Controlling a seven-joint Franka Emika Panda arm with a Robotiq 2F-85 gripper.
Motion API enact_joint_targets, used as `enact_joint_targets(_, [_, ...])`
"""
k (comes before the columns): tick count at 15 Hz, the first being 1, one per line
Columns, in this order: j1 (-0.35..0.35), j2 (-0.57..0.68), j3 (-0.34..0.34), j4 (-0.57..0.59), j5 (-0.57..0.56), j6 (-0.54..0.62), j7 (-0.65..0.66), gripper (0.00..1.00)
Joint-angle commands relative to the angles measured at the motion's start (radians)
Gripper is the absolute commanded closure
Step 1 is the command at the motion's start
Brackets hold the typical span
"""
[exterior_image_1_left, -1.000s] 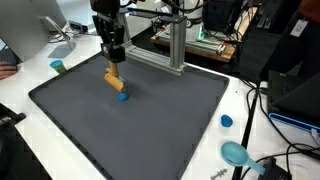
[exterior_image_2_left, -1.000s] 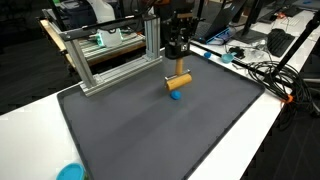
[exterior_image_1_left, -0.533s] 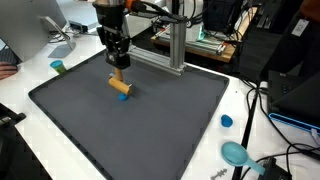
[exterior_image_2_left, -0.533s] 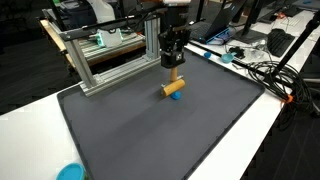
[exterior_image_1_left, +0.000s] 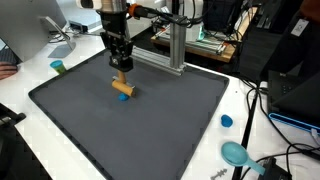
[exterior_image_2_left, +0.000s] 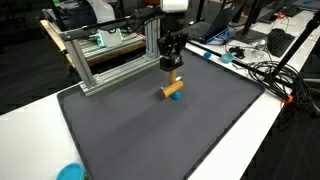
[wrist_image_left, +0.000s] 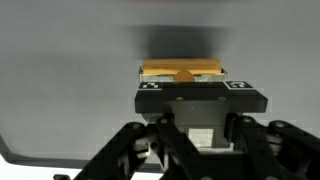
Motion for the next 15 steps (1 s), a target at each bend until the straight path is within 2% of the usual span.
enact_joint_targets(1, [0.013,0.021,-0.007,-0.018,-0.002,0.046,-0.008,0.78])
enact_joint_targets(5, [0.015,-0.082,-0.010,-0.084,-0.018,-0.004,-0.020,0.78])
enact_joint_targets(8, [0.008,-0.145,0.006,-0.133,0.020,0.072,-0.056,0.78])
enact_joint_targets(15, [0.017,-0.074,-0.001,-0.084,0.020,0.150,0.012,0.78])
